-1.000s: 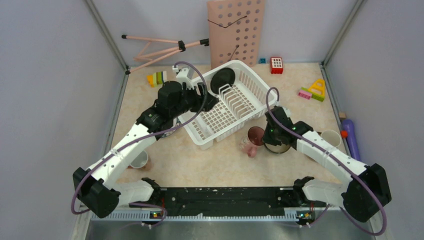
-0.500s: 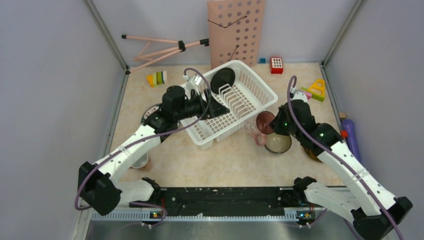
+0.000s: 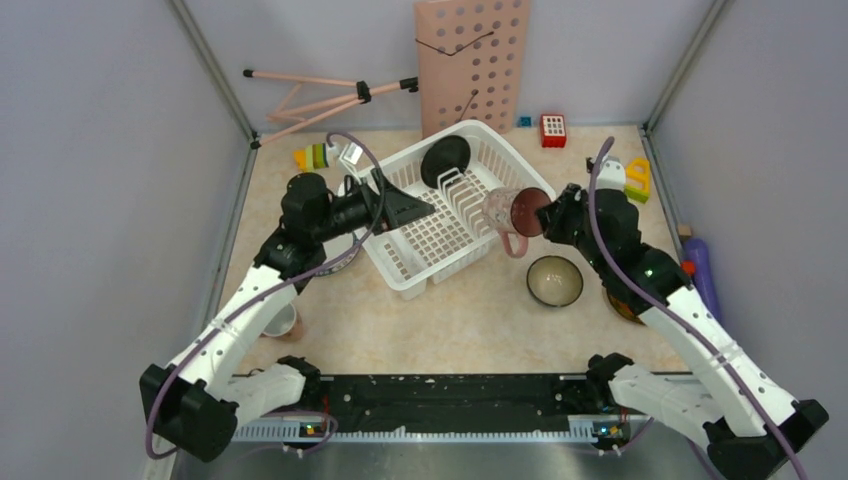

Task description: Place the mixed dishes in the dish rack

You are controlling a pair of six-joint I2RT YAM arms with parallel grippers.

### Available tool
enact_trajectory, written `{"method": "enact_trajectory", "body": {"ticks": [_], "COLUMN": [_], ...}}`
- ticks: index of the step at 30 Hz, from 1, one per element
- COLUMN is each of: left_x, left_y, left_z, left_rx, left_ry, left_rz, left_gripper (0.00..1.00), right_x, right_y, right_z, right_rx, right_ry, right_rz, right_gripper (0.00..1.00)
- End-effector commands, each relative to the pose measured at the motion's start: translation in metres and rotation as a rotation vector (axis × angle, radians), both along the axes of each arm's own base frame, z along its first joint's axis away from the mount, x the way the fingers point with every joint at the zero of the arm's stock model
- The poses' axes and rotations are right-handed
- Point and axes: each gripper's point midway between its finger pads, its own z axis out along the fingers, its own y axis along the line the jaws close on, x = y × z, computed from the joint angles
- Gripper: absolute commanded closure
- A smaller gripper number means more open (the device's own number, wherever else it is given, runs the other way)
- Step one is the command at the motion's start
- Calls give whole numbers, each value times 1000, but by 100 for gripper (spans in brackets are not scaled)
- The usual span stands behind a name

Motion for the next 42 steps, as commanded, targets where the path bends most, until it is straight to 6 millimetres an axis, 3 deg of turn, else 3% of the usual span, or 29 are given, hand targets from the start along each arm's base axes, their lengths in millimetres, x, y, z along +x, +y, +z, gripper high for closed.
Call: {"method": "enact_trajectory", "body": {"ticks": [1,5,10,13,22,28,34,38,42], "left_x": [-5,-16,-20,-30,-28,-19,-5,5,12], "left_y": [15,15,12,7,-20,-27,-29,-22,-15], "left_z": [10,22,25,28,27,27,7,-5,-4], "left_rx": [-75,-164,-203,-243,-267,-338,-289,-231,-243], "left_ry": [-37,-90,-112,-149,-237,-178,-94,-102,-128], "left_rz": [-6,-82,-119,-201,-222,-255,-203,-139,-107], "left_gripper": [10,2,2,2,2,2,2,2,2], "right_x": [29,42,58,60,49,50,65,69,61], "right_y": [40,75,84,94,121,119,91,86,96], "right_z": [81,92,96,102,112,116,119,122,126], "right_rx": [315,396,443,457,556,623,625,609,700], "right_ry": [-292,-360,-432,-464,-531,-544,-545,-515,-469], "right_rz": [66,197,196,244,410,390,218,228,331], "right_gripper": [100,100,100,100,100,100,100,100,100]}}
